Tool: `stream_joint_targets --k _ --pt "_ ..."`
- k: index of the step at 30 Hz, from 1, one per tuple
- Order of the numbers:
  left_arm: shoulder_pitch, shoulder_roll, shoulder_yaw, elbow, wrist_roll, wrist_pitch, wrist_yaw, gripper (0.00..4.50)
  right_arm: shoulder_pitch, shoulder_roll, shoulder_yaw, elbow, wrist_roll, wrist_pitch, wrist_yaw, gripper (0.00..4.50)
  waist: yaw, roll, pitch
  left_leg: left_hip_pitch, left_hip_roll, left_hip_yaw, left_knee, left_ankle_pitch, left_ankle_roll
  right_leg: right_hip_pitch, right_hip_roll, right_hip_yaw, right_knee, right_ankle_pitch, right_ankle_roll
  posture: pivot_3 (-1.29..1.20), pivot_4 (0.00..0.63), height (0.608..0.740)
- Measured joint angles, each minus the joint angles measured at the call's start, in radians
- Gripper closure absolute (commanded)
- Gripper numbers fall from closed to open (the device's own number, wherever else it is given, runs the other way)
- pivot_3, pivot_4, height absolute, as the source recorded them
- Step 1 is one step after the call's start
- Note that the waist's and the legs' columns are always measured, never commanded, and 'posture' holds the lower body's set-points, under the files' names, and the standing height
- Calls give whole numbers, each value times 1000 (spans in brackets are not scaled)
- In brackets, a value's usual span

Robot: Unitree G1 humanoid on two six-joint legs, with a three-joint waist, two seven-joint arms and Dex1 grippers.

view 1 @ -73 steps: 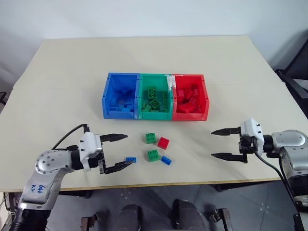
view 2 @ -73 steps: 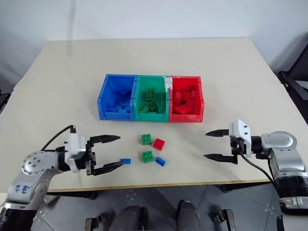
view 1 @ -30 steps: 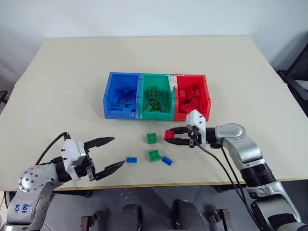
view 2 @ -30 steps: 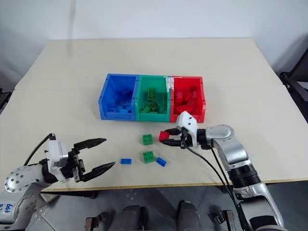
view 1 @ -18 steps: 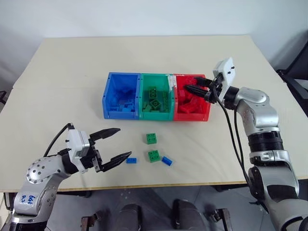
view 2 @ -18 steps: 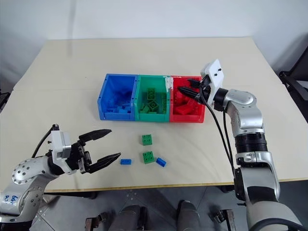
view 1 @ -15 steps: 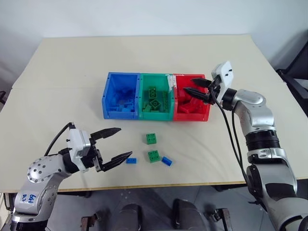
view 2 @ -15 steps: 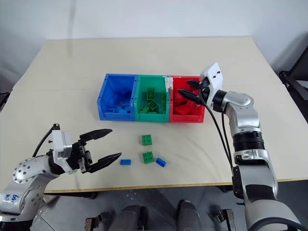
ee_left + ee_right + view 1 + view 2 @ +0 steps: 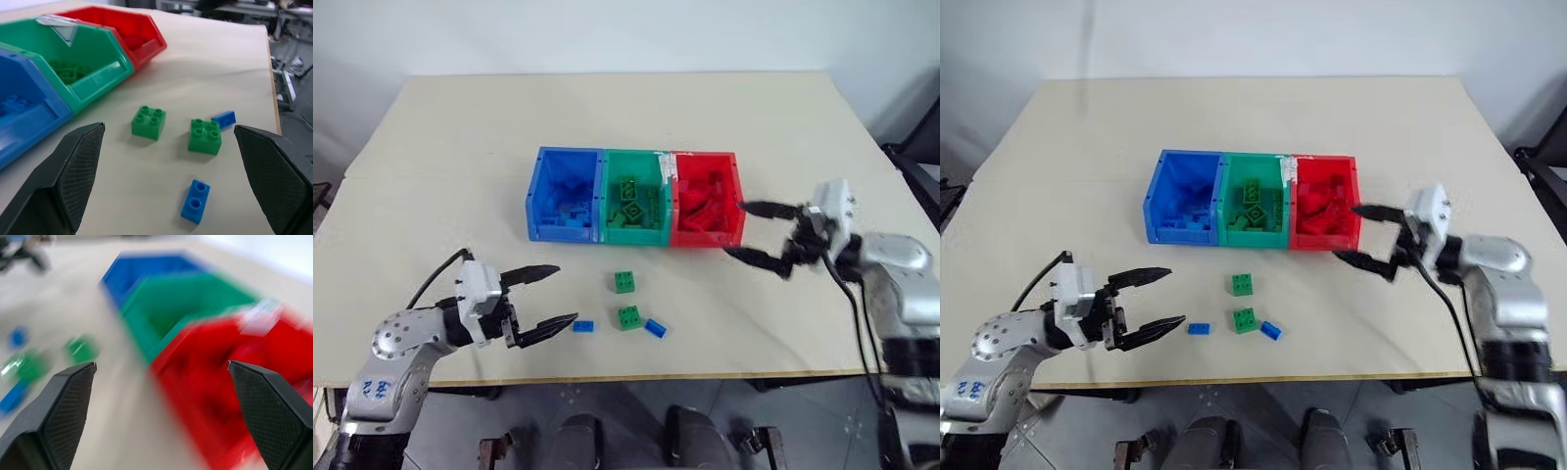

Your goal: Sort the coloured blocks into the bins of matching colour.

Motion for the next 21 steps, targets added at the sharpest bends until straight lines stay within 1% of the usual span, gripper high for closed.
stream_joint_targets --k 2,6,11,15,19,21 --pt "-24 -6 -23 22 14 -11 -12 0 75 -9 -18 -30 0 -19 4 19 -2 0 0 1 0 2 0 0 0 0 0 1 0 0 1 0 150 740" --pt "-61 -15 -58 52 17 -31 -57 0 229 -41 -45 -29 -70 -181 29 19 -4 0 0 1 1 3 0 0 0 0 0 1 0 0 1 0 150 740" --pt "-72 -15 -67 84 24 -74 -87 0 250 -41 -36 -42 -72 -204 24 19 -13 0 0 4 2 4 0 0 0 1 0 2 0 0 1 0 150 740" --pt "-54 16 -54 102 26 -84 -115 0 248 -39 42 -149 -58 -99 -3 19 -15 0 0 4 3 3 0 0 0 0 0 2 0 0 1 0 150 740" --pt "15 80 22 108 19 -81 -137 0 223 -18 154 -283 -24 79 -65 19 -15 0 0 4 6 -4 0 0 0 0 1 2 0 0 0 0 150 740" --pt "54 93 63 107 17 -84 -138 0 194 -2 219 -318 -27 141 -94 19 -15 0 0 4 6 -4 0 0 0 0 0 2 0 0 0 0 150 740"
